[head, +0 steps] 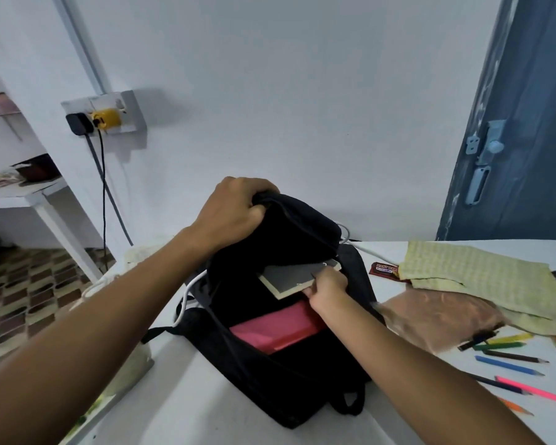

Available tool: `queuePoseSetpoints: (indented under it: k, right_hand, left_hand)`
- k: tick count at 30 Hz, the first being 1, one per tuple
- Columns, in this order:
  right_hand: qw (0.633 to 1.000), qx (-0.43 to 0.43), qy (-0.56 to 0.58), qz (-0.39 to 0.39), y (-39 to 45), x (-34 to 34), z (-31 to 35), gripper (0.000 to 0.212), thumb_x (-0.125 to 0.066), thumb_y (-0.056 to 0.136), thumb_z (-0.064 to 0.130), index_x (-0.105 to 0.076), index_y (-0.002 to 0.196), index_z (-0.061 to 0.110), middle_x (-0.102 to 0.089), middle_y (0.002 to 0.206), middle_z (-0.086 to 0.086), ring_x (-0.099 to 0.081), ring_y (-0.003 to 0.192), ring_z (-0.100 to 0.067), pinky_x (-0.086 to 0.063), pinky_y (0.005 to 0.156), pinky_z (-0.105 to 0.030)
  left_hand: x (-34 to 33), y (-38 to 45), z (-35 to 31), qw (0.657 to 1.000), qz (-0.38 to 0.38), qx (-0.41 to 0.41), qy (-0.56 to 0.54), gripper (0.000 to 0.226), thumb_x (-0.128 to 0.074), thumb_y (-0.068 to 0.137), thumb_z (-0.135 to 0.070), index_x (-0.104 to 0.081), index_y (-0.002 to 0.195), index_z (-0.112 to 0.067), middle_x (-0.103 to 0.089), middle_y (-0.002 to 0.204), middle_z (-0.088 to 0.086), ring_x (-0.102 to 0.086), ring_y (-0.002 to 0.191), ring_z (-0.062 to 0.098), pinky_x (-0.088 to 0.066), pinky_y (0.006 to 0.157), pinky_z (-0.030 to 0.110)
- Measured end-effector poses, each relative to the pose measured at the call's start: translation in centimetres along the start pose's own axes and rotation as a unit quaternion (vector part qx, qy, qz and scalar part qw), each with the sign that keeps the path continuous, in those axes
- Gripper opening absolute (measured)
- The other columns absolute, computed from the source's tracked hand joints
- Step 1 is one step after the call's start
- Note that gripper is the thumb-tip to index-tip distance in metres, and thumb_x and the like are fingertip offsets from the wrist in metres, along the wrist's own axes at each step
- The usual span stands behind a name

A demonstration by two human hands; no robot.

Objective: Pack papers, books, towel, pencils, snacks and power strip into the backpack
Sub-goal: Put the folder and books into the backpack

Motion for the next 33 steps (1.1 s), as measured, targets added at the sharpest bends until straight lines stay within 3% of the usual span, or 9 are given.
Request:
queuePoseSetpoints:
  k: [6,8,10,12,16,19,26,31,33]
  right_hand:
    - [0.994,0.062,-0.091,0.005,2.3,-2.8,-1.2,0.036,-0.037,0.091,-0.01,-0.052,0.117,0.008,-0.055,0.081,-0.009,-0.056,0.074,-0.025,-0.045,0.057,-0.029]
    - [0.975,0.094,-0.2,0.018,3.5,-3.2,-1.1,0.035,-0.046,0.089,-0.008,-0.05,0.122,0.004,-0.059,0.103,-0.014,-0.058,0.099,-0.03,-0.05,0.067,-0.018]
    - [0.969,0.093,-0.226,0.023,5.0,-3.3,-1.1,0.044,-0.057,0.086,0.0,-0.051,0.128,0.009,-0.056,0.128,-0.013,-0.055,0.117,-0.031,-0.049,0.095,-0.031]
    - [0.962,0.066,-0.262,0.032,6.2,-3.0,-0.9,0.052,-0.058,0.089,0.009,-0.043,0.138,0.001,-0.047,0.141,-0.016,-0.05,0.125,-0.03,-0.042,0.101,-0.032]
    - [0.967,0.054,-0.234,0.087,6.2,-3.2,-0.2,0.044,-0.051,0.091,-0.006,-0.035,0.132,-0.003,-0.055,0.118,-0.019,-0.065,0.071,-0.03,-0.056,0.06,-0.033]
    - [0.991,0.038,-0.107,0.068,5.8,-3.6,-0.4,0.042,-0.047,0.091,-0.011,-0.038,0.131,0.002,-0.059,0.109,-0.025,-0.06,0.044,-0.03,-0.046,0.028,-0.032]
    - [0.979,0.062,-0.148,0.125,5.2,-3.7,-1.0,0.045,-0.059,0.086,-0.004,-0.05,0.129,0.005,-0.061,0.118,-0.019,-0.067,0.063,-0.026,-0.052,0.04,-0.029]
    - [0.925,0.097,-0.332,0.155,2.2,-2.3,-0.7,0.017,-0.045,0.084,-0.011,-0.06,0.087,-0.001,-0.06,0.074,-0.019,-0.059,0.053,-0.023,-0.054,0.048,-0.029]
    - [0.88,0.123,-0.411,0.206,0.5,-1.2,0.0,0.016,-0.048,0.086,-0.008,-0.059,0.085,0.003,-0.06,0.071,-0.015,-0.06,0.054,-0.023,-0.053,0.05,-0.029]
  left_hand:
    - [-0.2,-1.1,-0.2,0.999,-0.003,-0.025,-0.02,0.045,-0.046,0.066,-0.011,-0.072,0.101,-0.02,-0.074,0.096,-0.005,-0.067,0.092,0.018,-0.051,0.086,0.035]
    - [-0.2,-1.3,-0.2,0.999,0.0,-0.032,-0.028,0.044,-0.047,0.066,-0.009,-0.072,0.101,-0.019,-0.074,0.096,-0.005,-0.067,0.091,0.017,-0.051,0.086,0.034]
    - [-0.1,-1.4,0.0,0.999,-0.001,-0.034,-0.031,0.044,-0.048,0.067,-0.008,-0.073,0.102,-0.018,-0.074,0.097,-0.006,-0.067,0.091,0.016,-0.051,0.086,0.034]
    - [0.0,-1.6,0.2,0.999,-0.002,-0.034,-0.035,0.043,-0.049,0.067,-0.007,-0.073,0.101,-0.018,-0.074,0.097,-0.006,-0.067,0.091,0.016,-0.051,0.085,0.034]
    - [-0.2,-2.0,0.6,0.999,0.006,-0.019,-0.048,0.043,-0.048,0.067,-0.008,-0.073,0.102,-0.017,-0.074,0.096,-0.004,-0.067,0.091,0.018,-0.051,0.085,0.036]
    - [-0.3,-2.2,0.7,0.998,0.008,-0.009,-0.058,0.043,-0.048,0.068,-0.008,-0.073,0.102,-0.017,-0.074,0.097,-0.004,-0.067,0.092,0.017,-0.051,0.085,0.036]
    - [-0.7,-2.3,1.4,0.997,0.013,0.015,-0.073,0.04,-0.049,0.069,-0.008,-0.073,0.099,-0.02,-0.074,0.093,-0.009,-0.067,0.09,0.014,-0.051,0.085,0.035]
    - [-2.1,-2.2,2.5,0.995,0.01,0.056,-0.081,0.037,-0.05,0.068,-0.015,-0.073,0.095,-0.025,-0.073,0.089,-0.011,-0.066,0.088,0.01,-0.051,0.085,0.032]
    - [-2.9,-1.9,2.4,0.994,0.021,0.07,-0.086,0.035,-0.05,0.069,-0.019,-0.073,0.094,-0.026,-0.073,0.087,-0.01,-0.065,0.086,0.012,-0.051,0.083,0.031]
Point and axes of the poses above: each hand's wrist, its own y-axis towards the middle knuckle, its own x-axis out of the back of the hand, z = x × y, the point moved 2 cm from there along y, towards the middle knuckle
